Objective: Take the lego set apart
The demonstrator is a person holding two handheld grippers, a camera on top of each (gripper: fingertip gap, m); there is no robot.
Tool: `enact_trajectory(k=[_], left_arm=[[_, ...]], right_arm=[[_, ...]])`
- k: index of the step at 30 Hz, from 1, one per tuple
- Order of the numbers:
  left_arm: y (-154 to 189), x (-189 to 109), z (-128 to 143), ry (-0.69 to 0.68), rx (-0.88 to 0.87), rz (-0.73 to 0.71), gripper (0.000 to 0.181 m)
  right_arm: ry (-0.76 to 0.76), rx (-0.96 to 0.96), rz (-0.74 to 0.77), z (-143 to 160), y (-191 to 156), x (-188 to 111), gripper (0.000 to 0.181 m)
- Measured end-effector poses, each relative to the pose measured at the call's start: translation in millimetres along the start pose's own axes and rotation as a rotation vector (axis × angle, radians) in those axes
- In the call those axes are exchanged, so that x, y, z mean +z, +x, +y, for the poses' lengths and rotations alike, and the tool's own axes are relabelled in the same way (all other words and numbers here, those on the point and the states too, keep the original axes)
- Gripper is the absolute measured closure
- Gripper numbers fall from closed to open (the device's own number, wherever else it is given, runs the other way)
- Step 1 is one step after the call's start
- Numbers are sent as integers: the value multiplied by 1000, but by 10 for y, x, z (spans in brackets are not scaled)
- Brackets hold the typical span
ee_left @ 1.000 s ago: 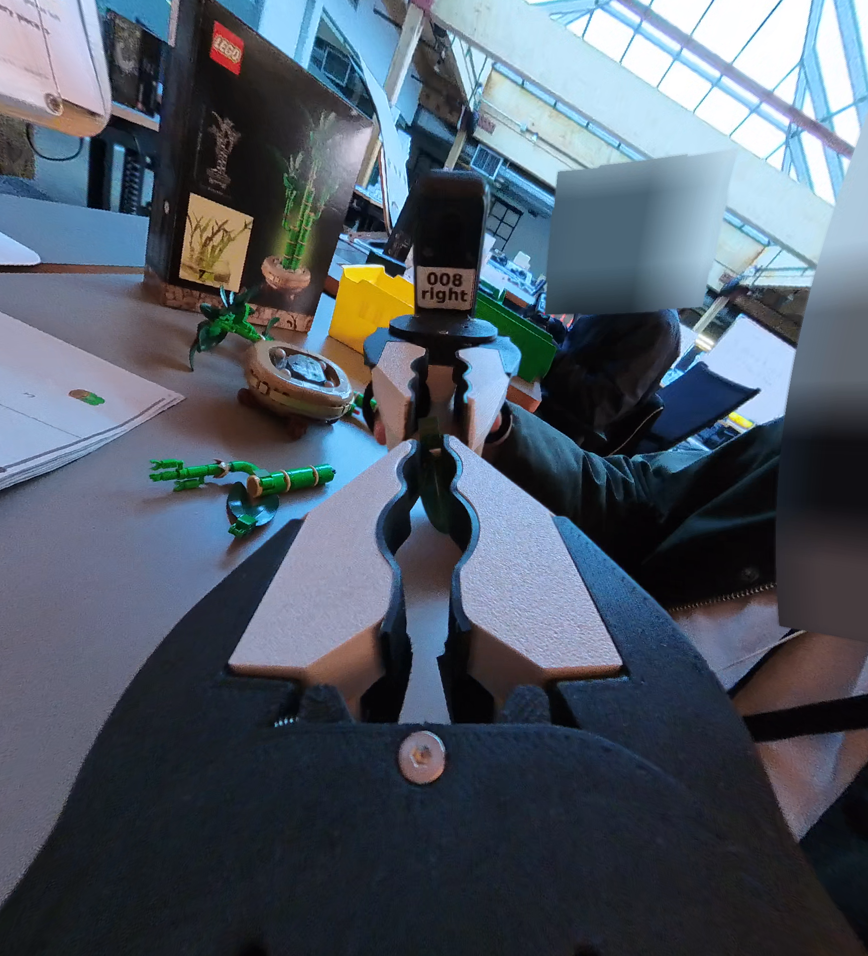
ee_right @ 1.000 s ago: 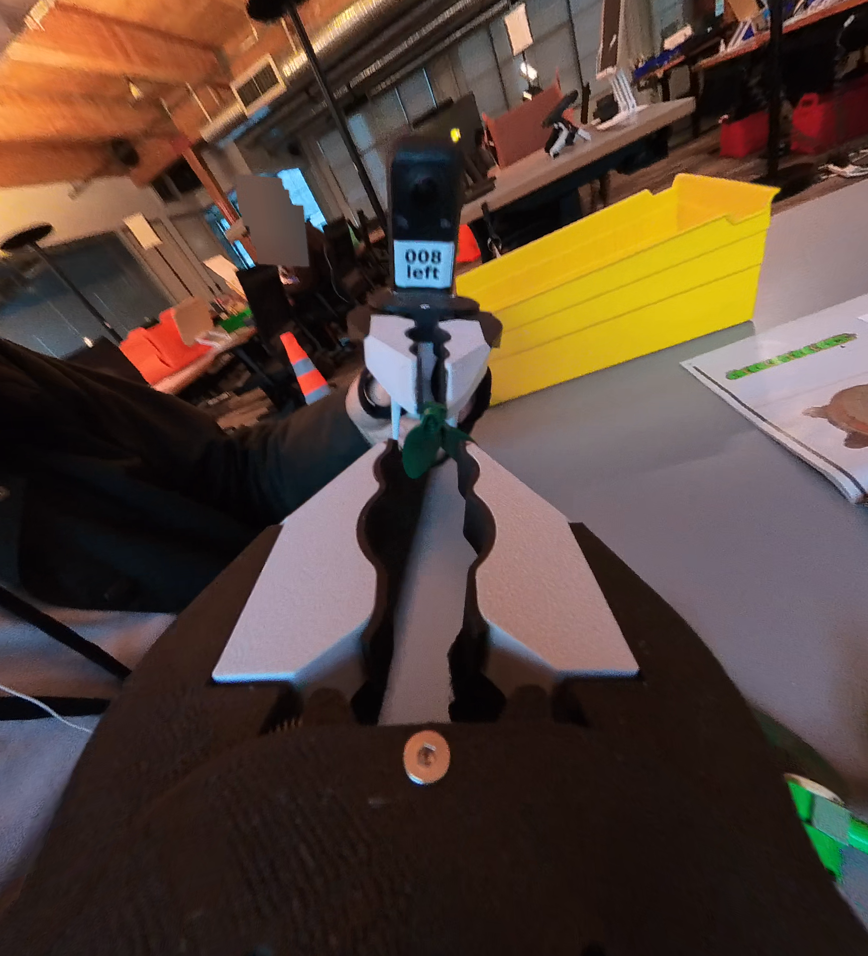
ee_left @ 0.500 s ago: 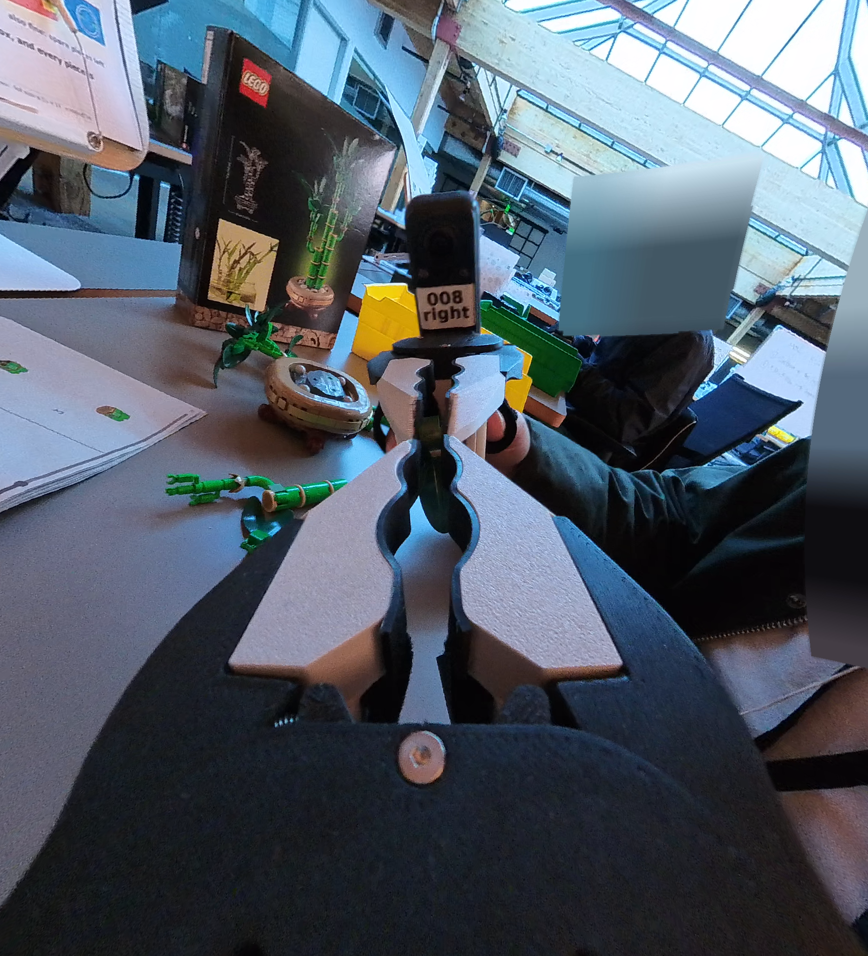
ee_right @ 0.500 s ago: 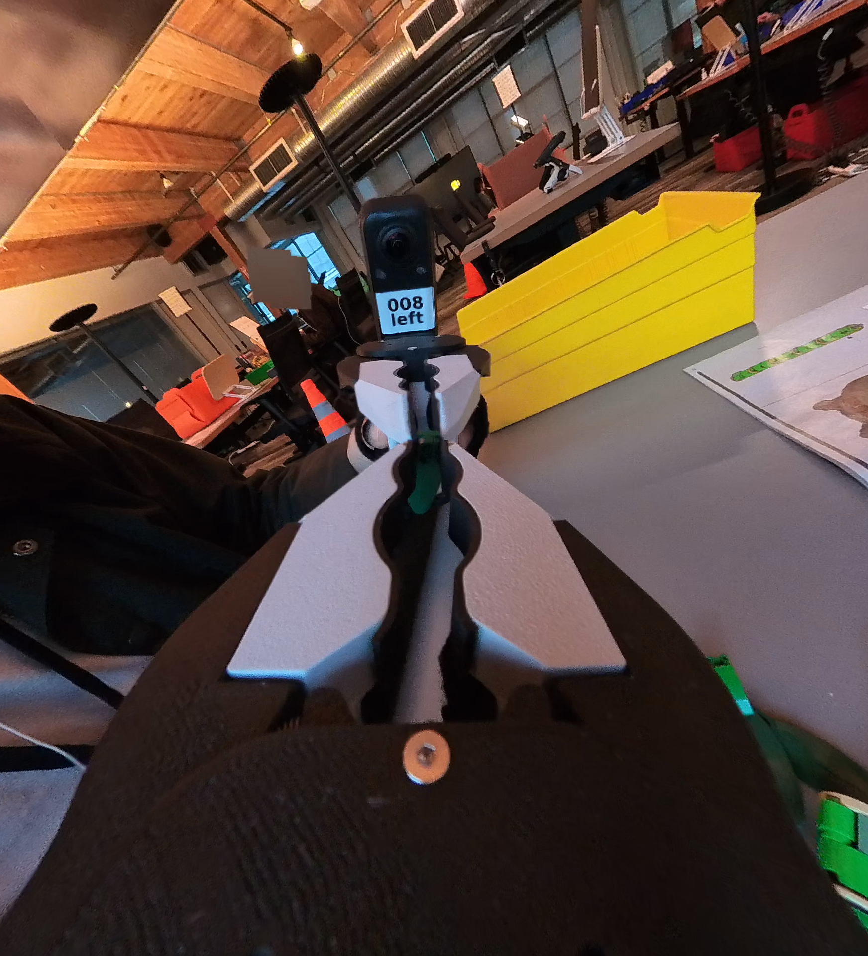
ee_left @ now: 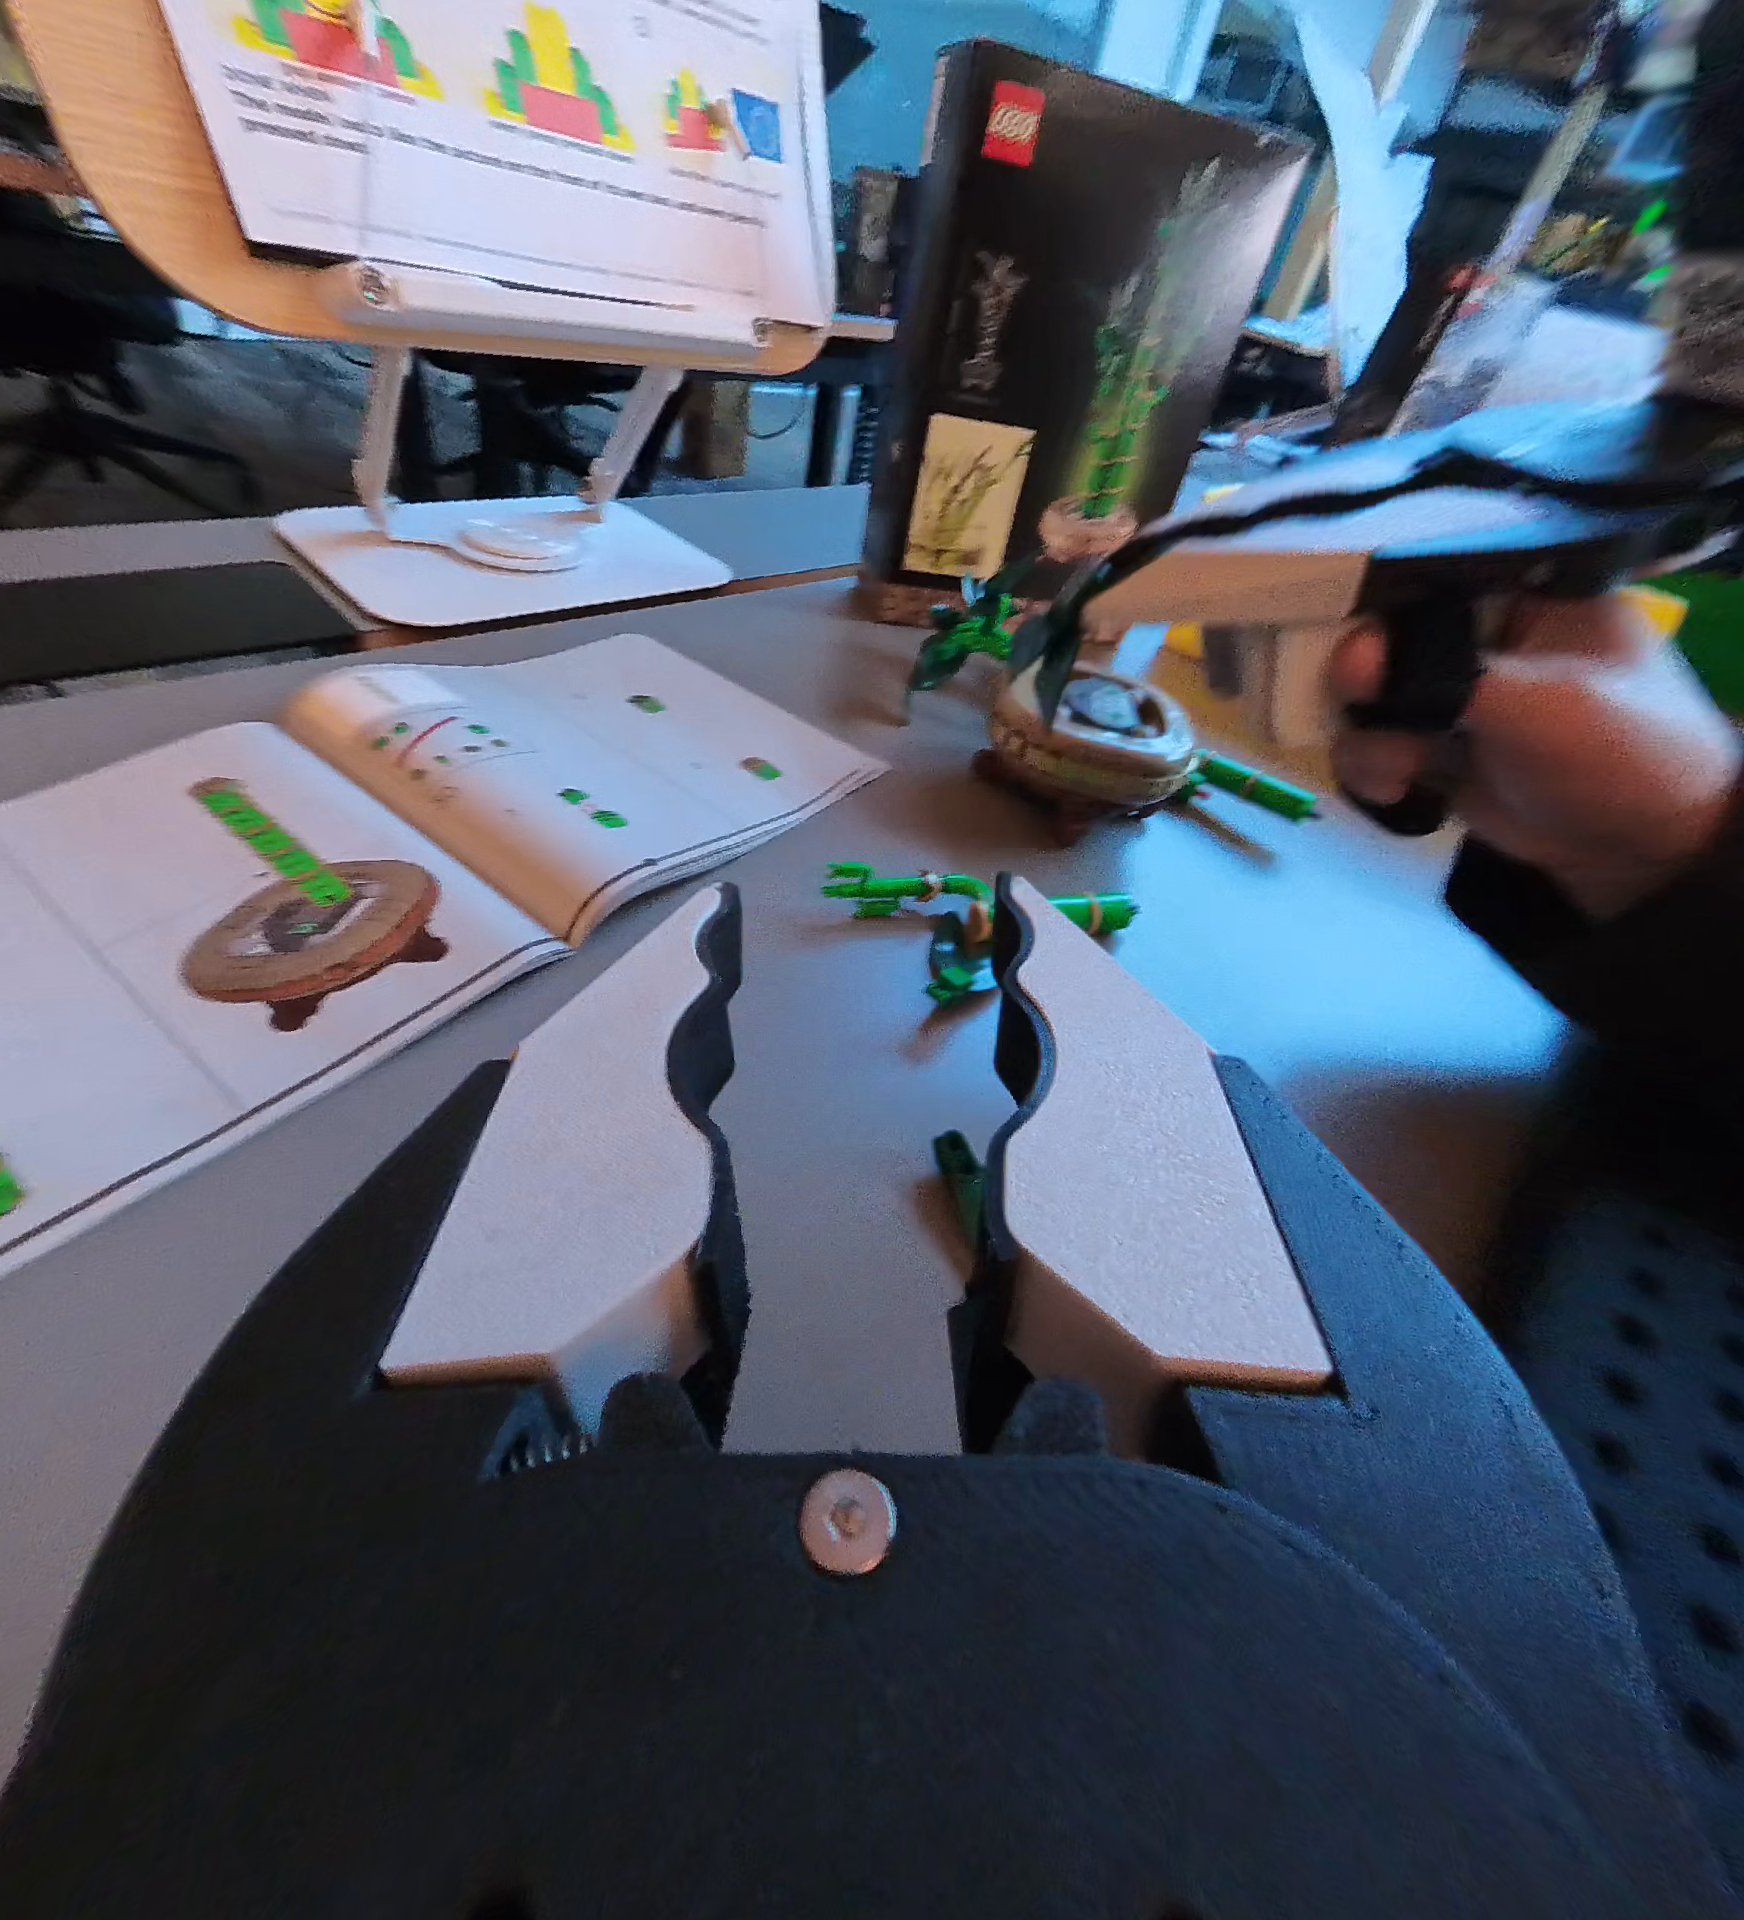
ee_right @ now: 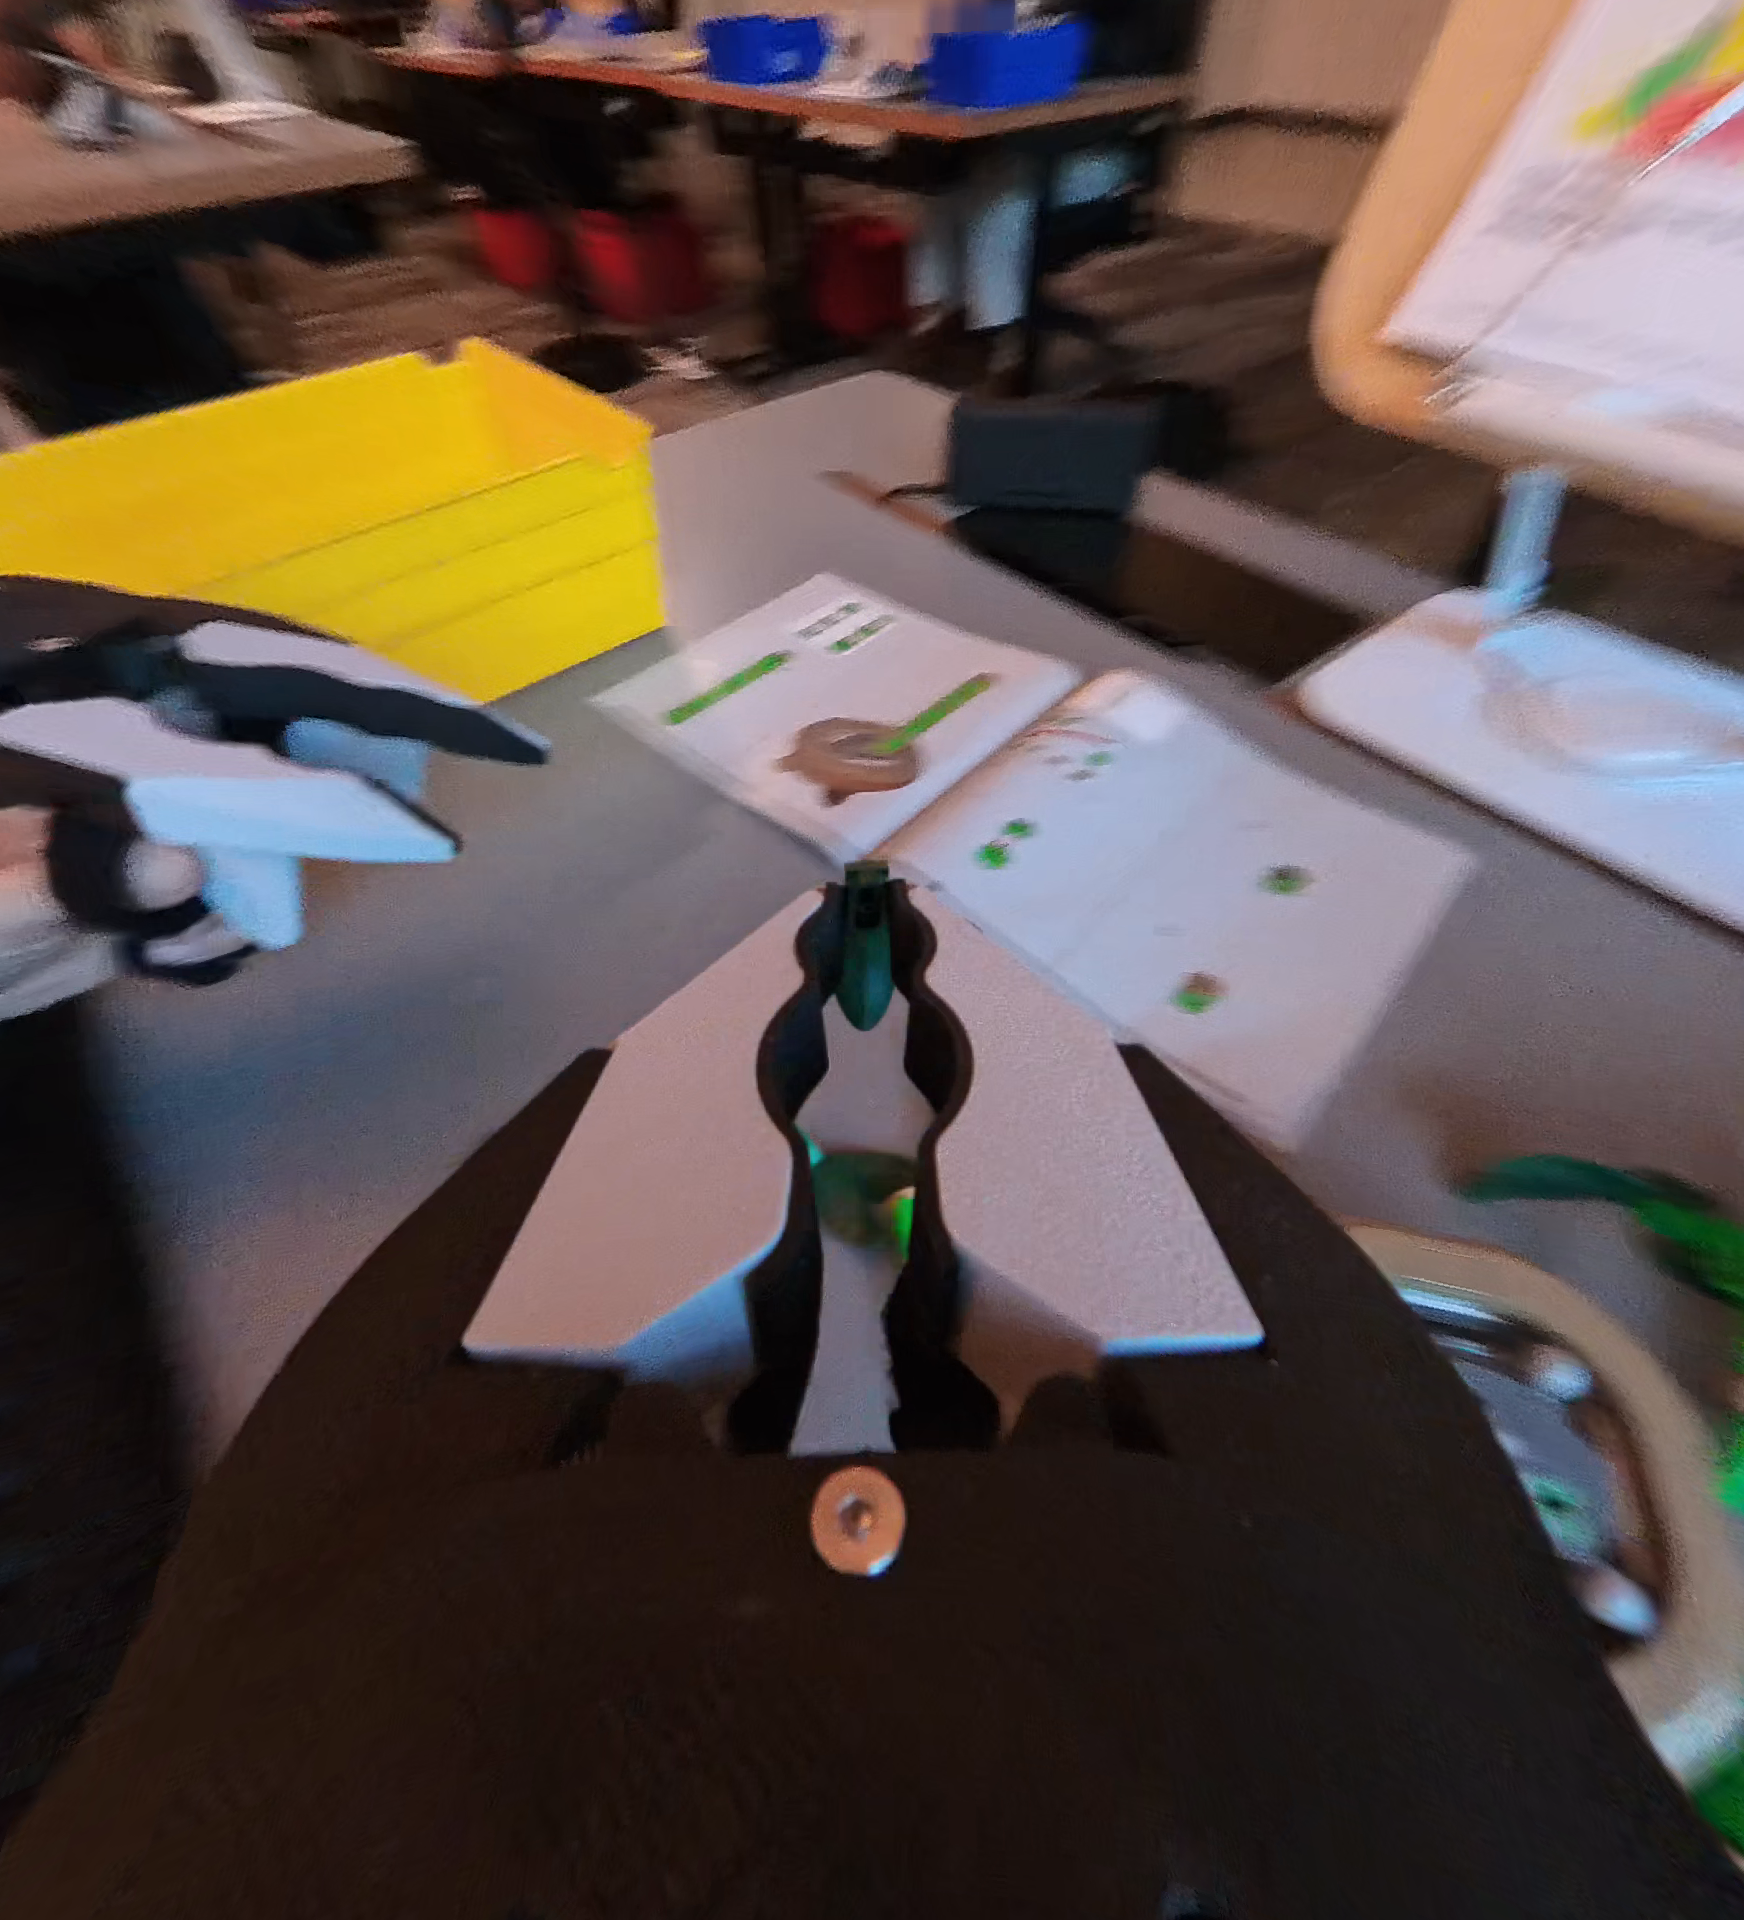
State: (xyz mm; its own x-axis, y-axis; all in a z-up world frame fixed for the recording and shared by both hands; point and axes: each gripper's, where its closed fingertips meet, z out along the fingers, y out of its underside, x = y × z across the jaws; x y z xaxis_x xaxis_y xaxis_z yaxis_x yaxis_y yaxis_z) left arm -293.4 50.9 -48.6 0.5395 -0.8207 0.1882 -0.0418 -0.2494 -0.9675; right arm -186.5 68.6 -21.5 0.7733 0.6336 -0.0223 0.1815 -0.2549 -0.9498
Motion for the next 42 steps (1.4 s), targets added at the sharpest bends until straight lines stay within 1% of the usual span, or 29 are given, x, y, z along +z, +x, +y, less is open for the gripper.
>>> enact_trajectory(k=[2,4,7,10,13,20,23,25,28,30,32,36,42], left_arm=[[-38,25,39,-19,42,-54,134],[-28,52,74,-39,76,-70,135],[-72,84,140,-73,90,-114,135],[-135,90,181,-95,99,-156,135],[-176,93,218,-118,108,-187,135],[-208,112,288,-160,118,-213,135],[-281,133,306,-201,131,-257,132],[-417,124,289,-261,168,-355,133],[-722,9,268,-422,280,-604,133],[-860,-58,190,-494,390,-754,133],[-911,-59,135,-540,464,-830,134],[-920,3,97,-541,461,-850,128],[-938,-30,58,-526,480,-873,129]], right_arm=[[32,-50,122,-100,68,-78,175],[51,-60,161,-141,44,-104,175],[34,-73,221,-105,81,-92,175],[-15,-136,334,-30,237,-95,175],[-36,-142,382,17,331,-99,175],[-61,-158,408,63,376,-94,175],[-71,-163,407,84,377,-80,175],[-75,-161,404,101,380,-69,175],[-74,-162,401,109,388,-62,175],[-67,-165,403,104,396,-62,175],[-65,-162,398,109,401,-57,175],[-68,-166,398,126,413,-44,174],[-60,-168,397,110,416,-54,175]])
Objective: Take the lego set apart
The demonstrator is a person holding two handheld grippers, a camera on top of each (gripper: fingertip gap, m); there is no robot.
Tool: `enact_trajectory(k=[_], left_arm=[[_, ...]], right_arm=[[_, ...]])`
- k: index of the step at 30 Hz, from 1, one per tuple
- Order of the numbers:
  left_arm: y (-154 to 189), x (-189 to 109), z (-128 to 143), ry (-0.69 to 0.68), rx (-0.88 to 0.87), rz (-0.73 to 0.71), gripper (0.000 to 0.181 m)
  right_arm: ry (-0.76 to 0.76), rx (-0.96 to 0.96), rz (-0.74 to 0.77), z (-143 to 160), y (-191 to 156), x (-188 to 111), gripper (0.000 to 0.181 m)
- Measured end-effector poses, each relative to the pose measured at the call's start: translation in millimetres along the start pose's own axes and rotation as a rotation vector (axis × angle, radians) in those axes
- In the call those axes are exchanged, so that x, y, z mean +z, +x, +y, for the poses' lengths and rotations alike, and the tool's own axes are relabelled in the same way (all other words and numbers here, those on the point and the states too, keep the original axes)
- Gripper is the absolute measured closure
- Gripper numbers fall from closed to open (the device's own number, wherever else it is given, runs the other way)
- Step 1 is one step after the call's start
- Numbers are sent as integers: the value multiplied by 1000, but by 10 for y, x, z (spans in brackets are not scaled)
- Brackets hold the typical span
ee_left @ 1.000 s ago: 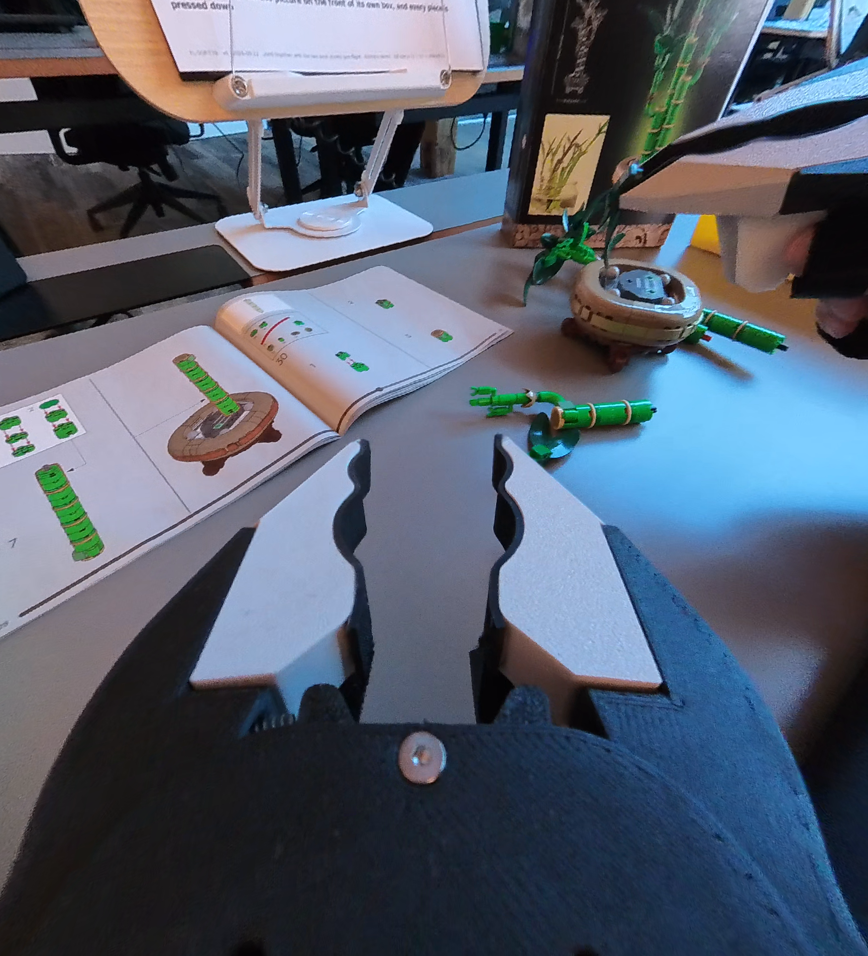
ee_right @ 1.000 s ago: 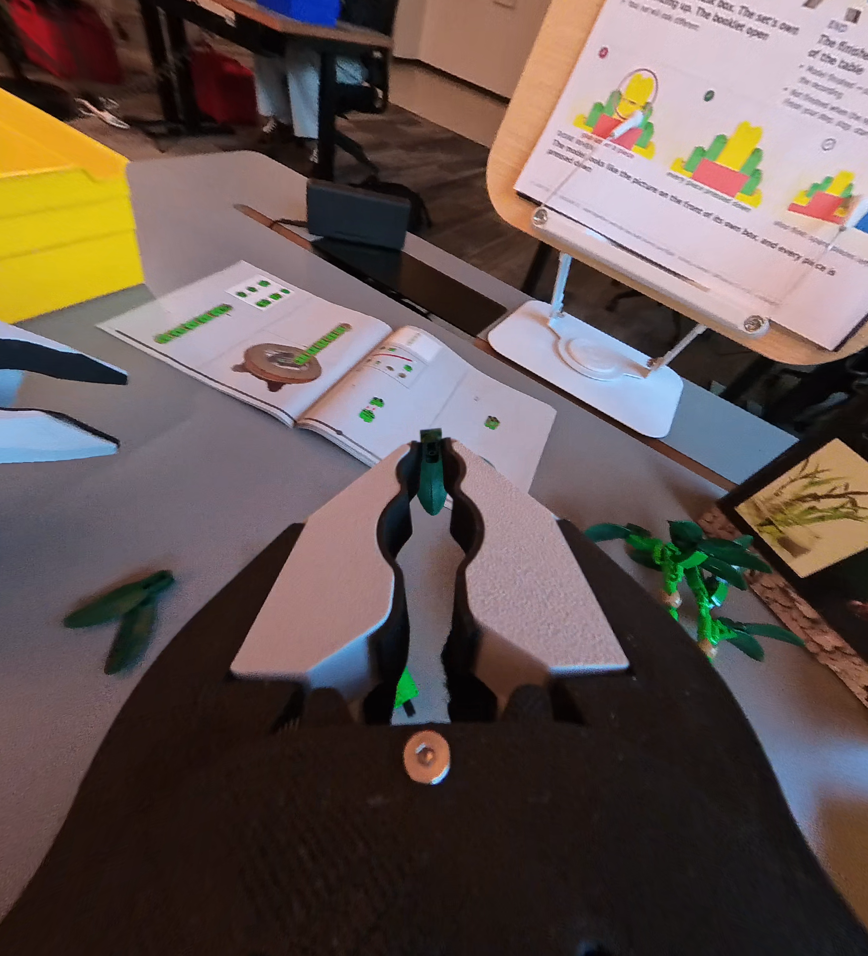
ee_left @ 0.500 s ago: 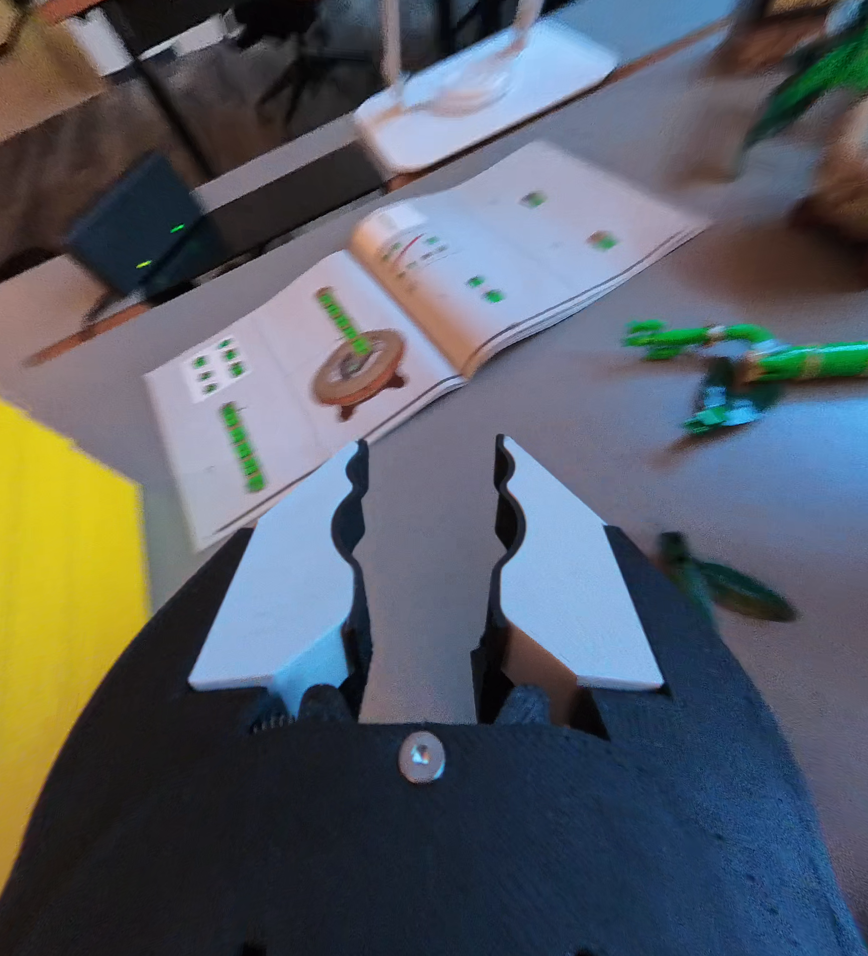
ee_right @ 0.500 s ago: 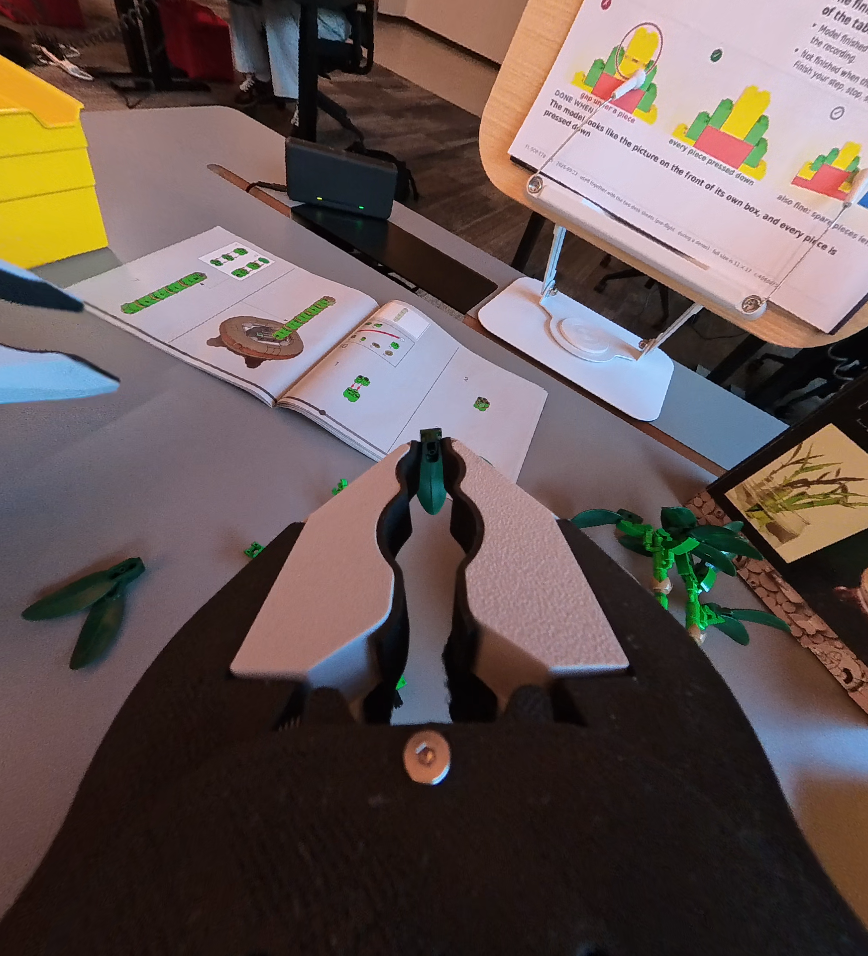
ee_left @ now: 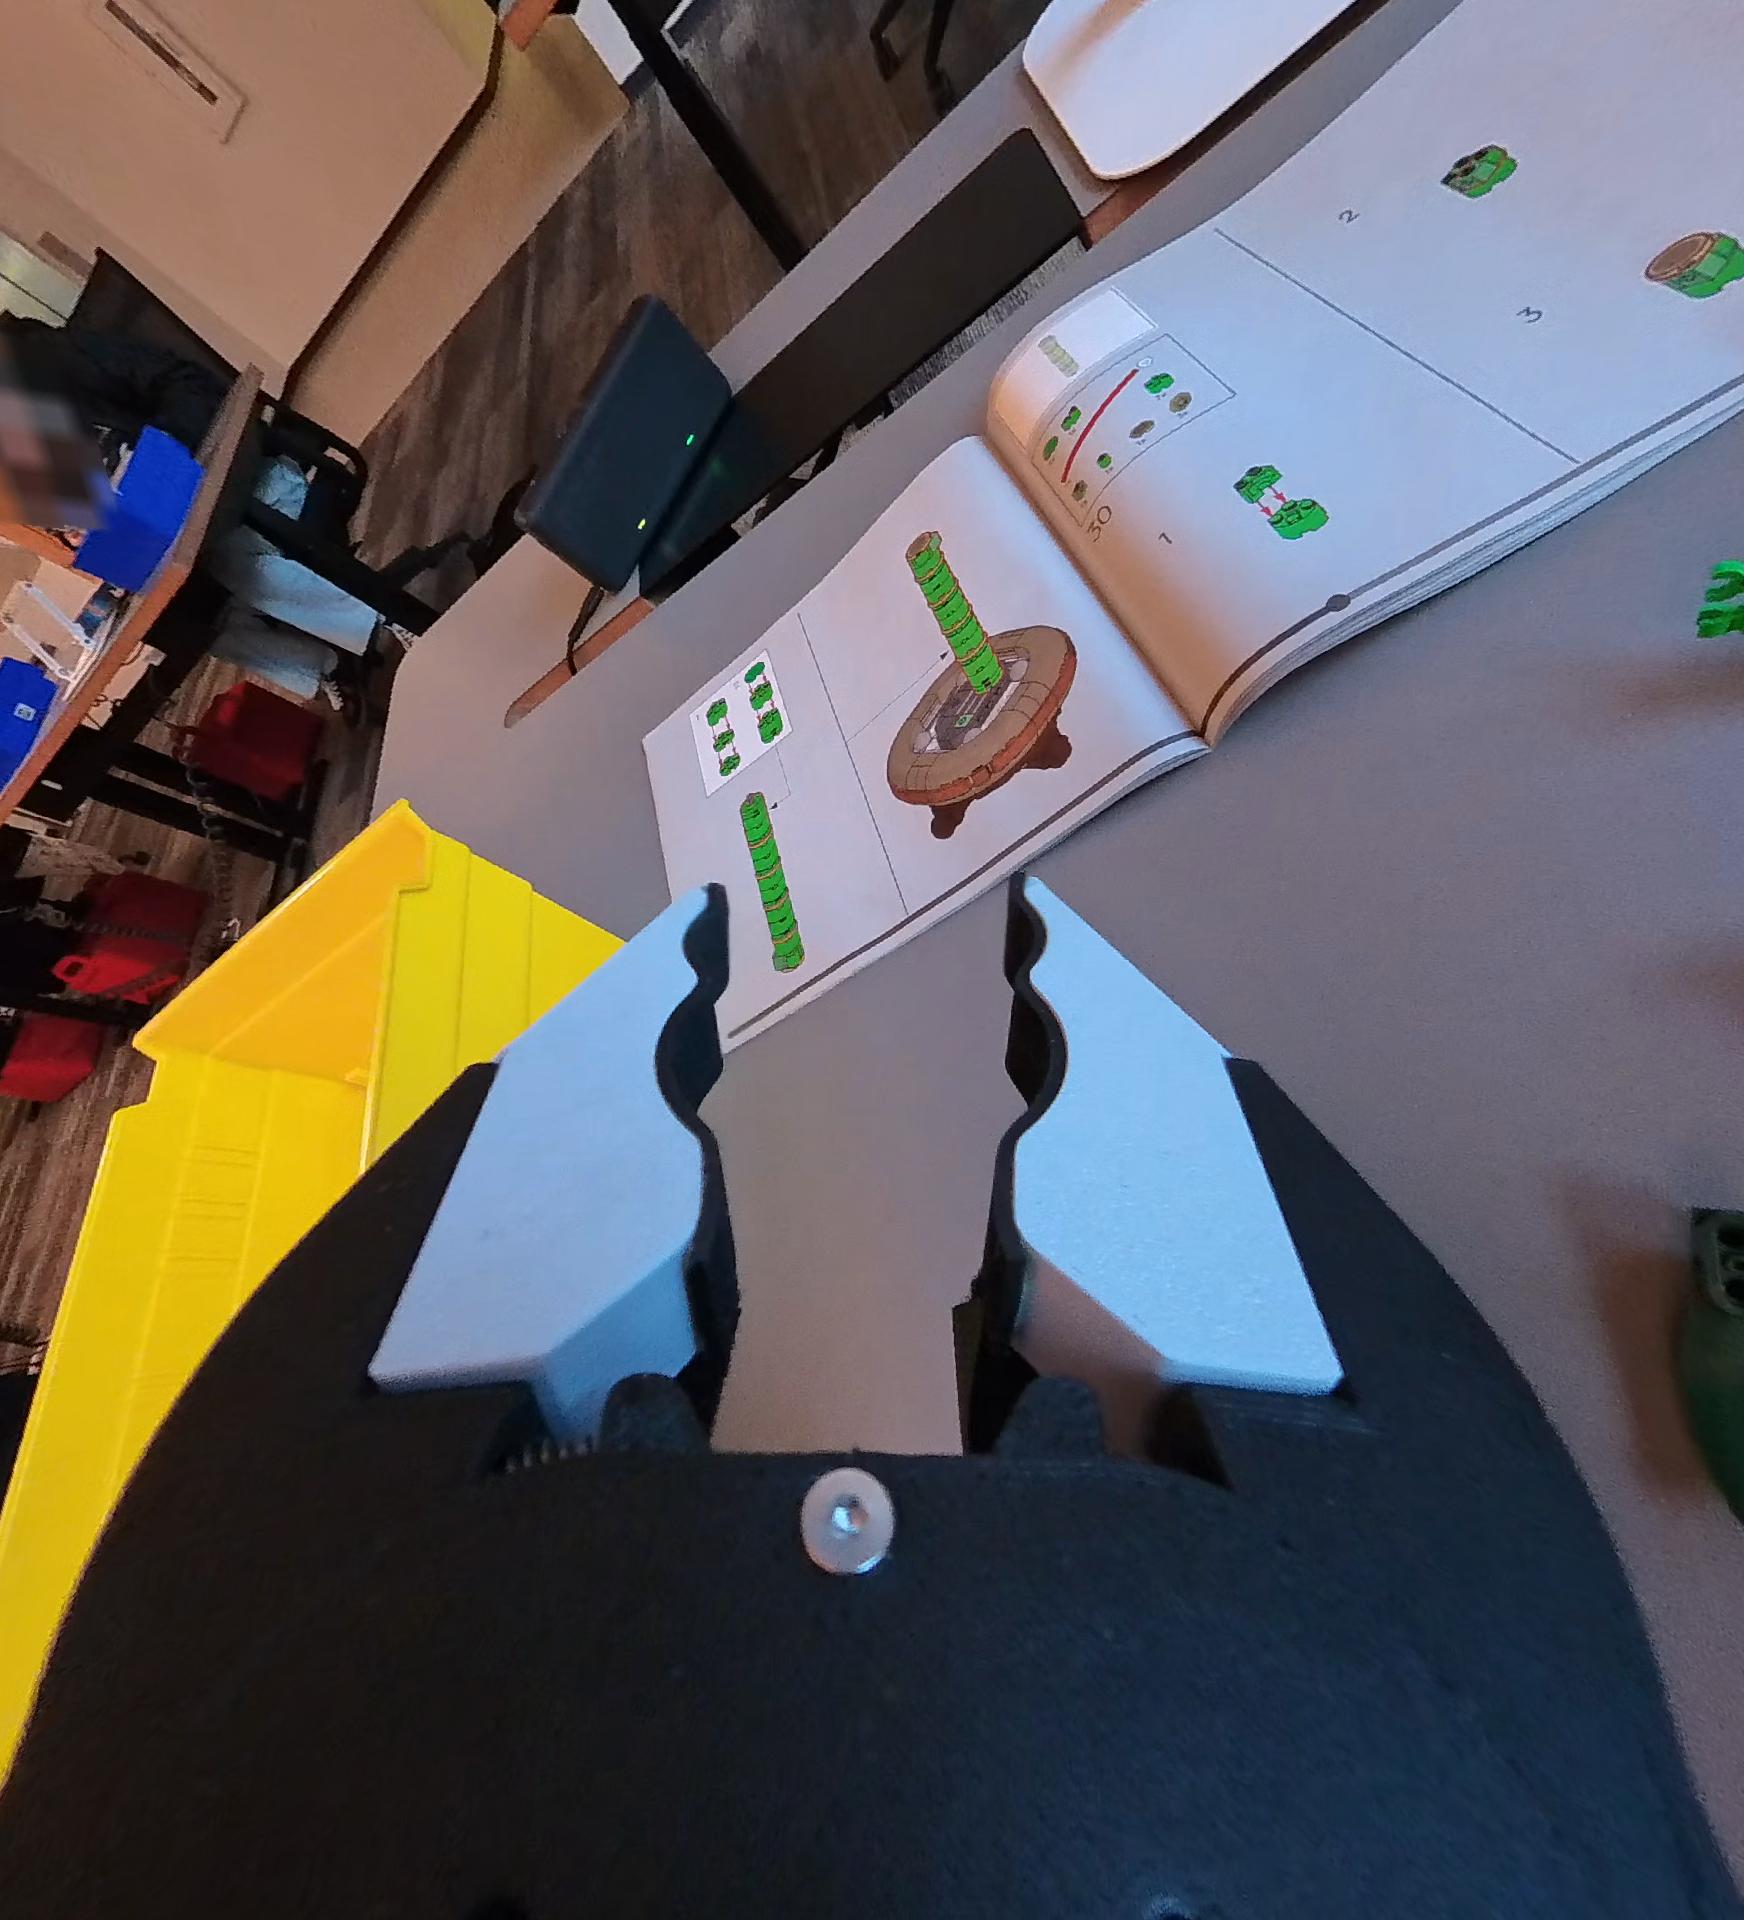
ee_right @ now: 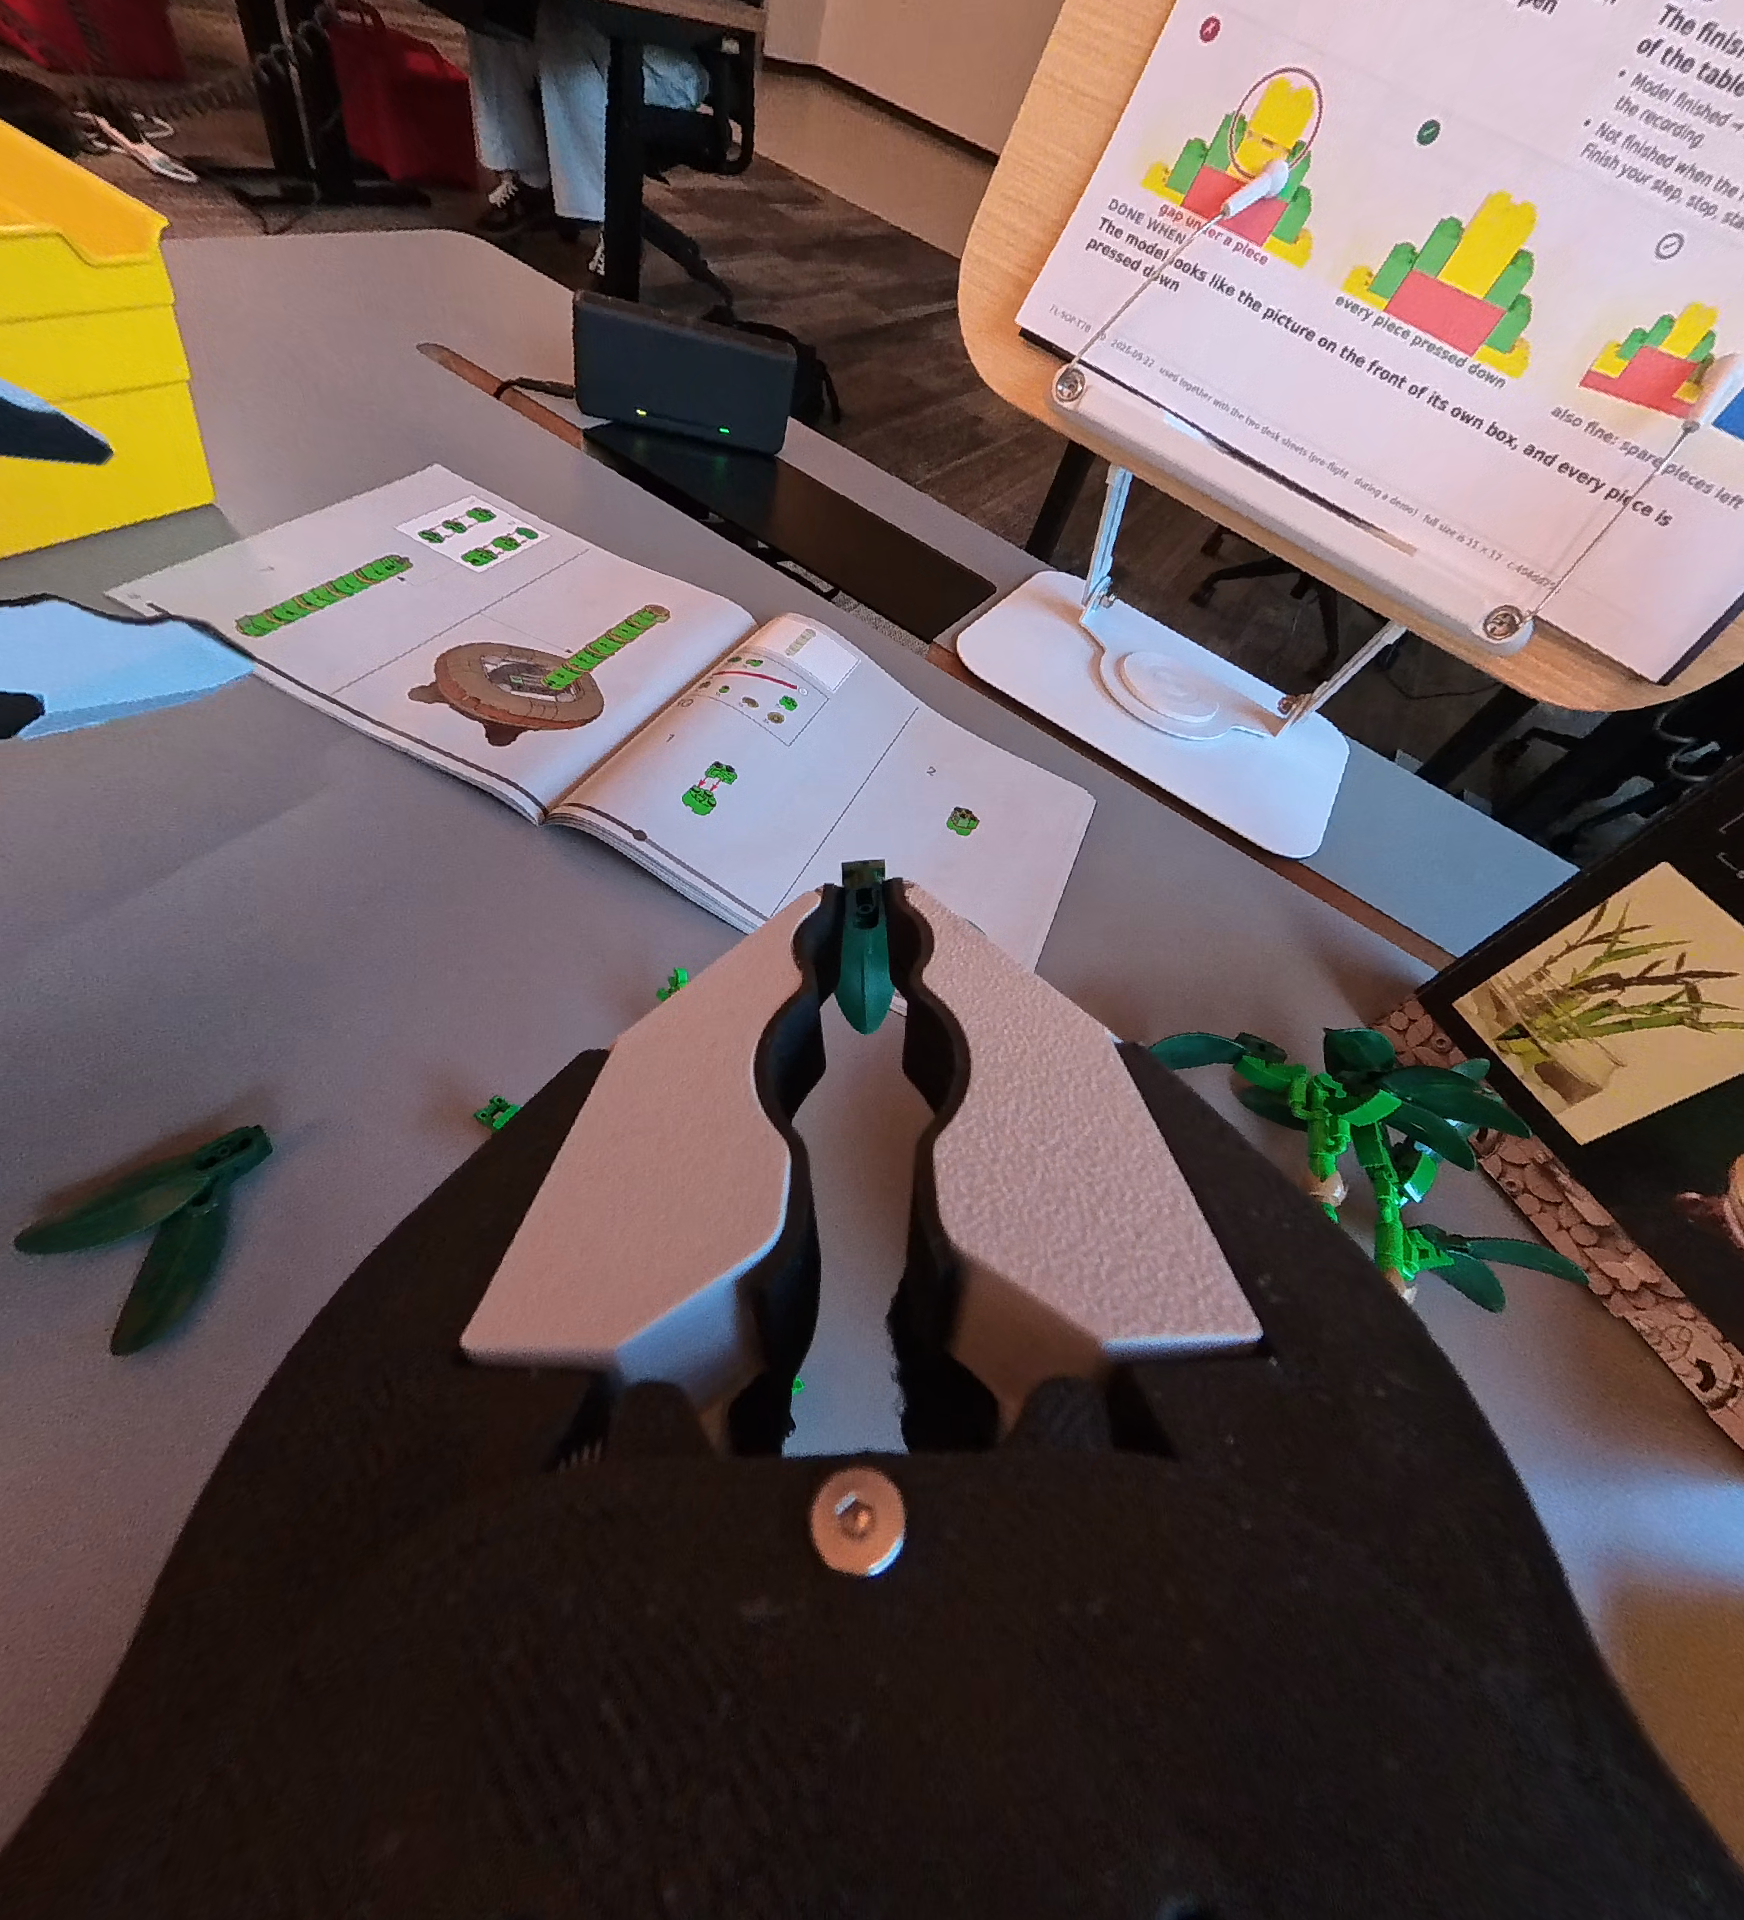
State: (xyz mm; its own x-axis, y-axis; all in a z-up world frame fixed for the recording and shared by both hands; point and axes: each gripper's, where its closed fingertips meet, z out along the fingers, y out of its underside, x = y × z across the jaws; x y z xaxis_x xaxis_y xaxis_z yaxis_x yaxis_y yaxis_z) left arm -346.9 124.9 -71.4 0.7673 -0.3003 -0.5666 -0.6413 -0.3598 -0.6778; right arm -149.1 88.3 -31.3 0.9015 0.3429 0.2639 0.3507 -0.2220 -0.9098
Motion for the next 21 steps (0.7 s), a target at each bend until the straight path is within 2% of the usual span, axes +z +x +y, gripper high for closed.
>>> enact_trajectory(k=[8,9,11,13,14,15,16,18,21], left_arm=[[63,-13,-45,35,-21,39,130],[144,-29,-90,66,-60,102,130],[439,-214,-337,219,-218,388,131],[685,-715,-687,472,-346,801,148],[677,-972,-802,599,-389,954,151],[608,-1133,-860,683,-432,1038,153],[541,-1204,-869,720,-456,1079,153],[438,-1146,-824,702,-512,1082,147],[505,-1204,-746,628,-647,1318,155]], right_arm=[[2,-1,-18,0,-32,8,175],[10,2,-45,-11,-71,8,175],[48,31,-209,-70,-289,-13,175],[91,139,-498,-161,-619,-129,175],[110,217,-630,-216,-732,-211,175],[125,292,-736,-266,-796,-282,175],[123,363,-800,-291,-804,-318,175],[115,471,-917,-319,-811,-389,175],[106,646,-1112,-396,-836,-515,175]])
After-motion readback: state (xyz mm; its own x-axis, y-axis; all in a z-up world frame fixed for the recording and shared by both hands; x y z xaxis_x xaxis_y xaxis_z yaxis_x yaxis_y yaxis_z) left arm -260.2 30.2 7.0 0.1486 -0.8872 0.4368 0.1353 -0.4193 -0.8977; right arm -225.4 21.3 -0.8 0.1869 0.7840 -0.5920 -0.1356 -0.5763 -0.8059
